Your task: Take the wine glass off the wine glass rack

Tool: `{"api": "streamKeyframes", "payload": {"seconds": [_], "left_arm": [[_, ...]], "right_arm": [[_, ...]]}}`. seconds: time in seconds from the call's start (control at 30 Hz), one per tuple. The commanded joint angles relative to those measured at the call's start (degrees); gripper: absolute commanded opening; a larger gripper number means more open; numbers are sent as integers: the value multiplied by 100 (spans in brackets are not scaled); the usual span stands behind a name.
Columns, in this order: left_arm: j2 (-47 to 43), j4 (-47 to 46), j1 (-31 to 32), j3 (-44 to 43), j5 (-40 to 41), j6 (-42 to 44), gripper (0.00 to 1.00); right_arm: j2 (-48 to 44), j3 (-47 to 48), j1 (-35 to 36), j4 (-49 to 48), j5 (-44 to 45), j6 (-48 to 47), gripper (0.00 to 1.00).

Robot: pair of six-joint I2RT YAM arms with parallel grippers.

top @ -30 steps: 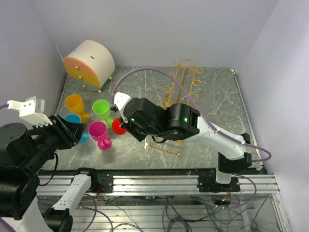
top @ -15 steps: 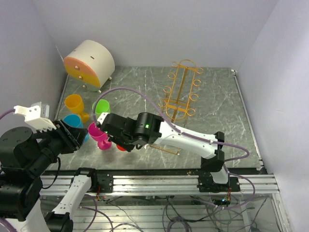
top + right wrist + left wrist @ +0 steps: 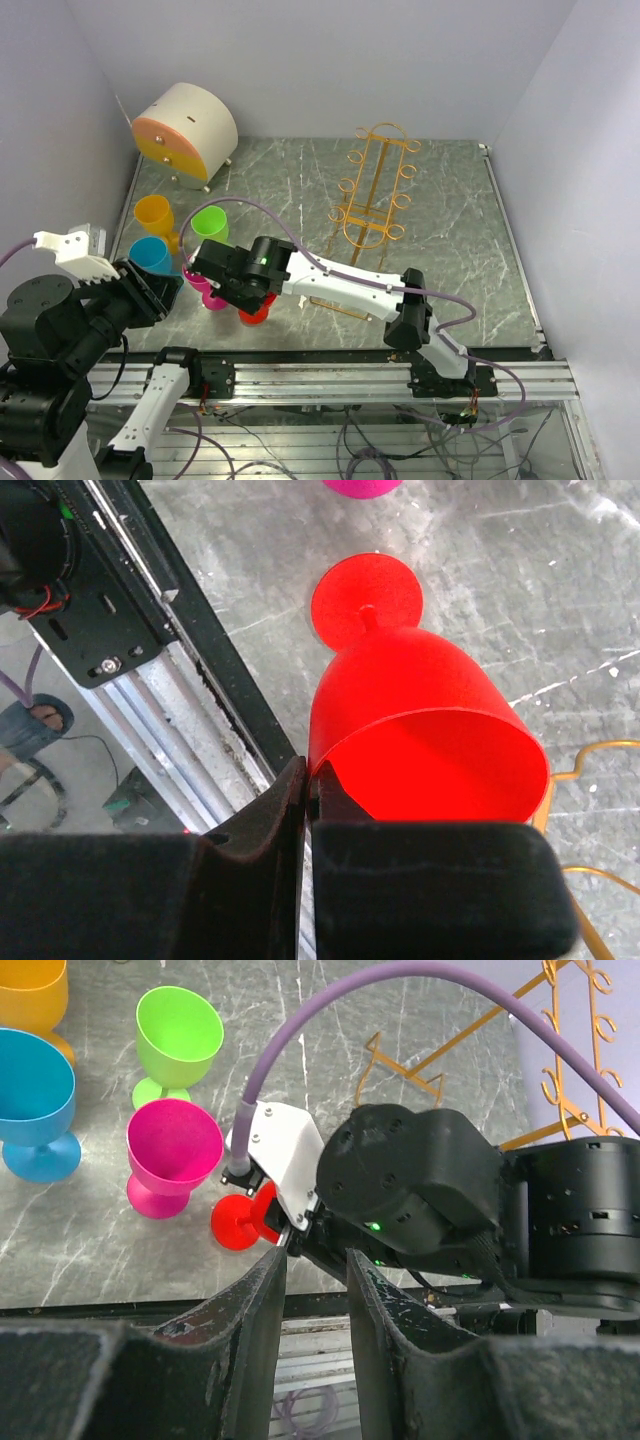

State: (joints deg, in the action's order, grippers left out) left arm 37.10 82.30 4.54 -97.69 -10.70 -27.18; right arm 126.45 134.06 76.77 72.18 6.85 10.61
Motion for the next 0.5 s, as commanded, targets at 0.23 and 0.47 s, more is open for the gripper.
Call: {"api": "streamKeyframes", "payload": {"seconds": [0.23,0.47], "left_arm": [[-237,-30,-67,342,-63,63,41],[-268,-56,-67,443,-59,77,41]], "right_arm": [[328,586,-198,-255,-306,-272,2],[305,691,-212,-323,-180,-350,24]]}}
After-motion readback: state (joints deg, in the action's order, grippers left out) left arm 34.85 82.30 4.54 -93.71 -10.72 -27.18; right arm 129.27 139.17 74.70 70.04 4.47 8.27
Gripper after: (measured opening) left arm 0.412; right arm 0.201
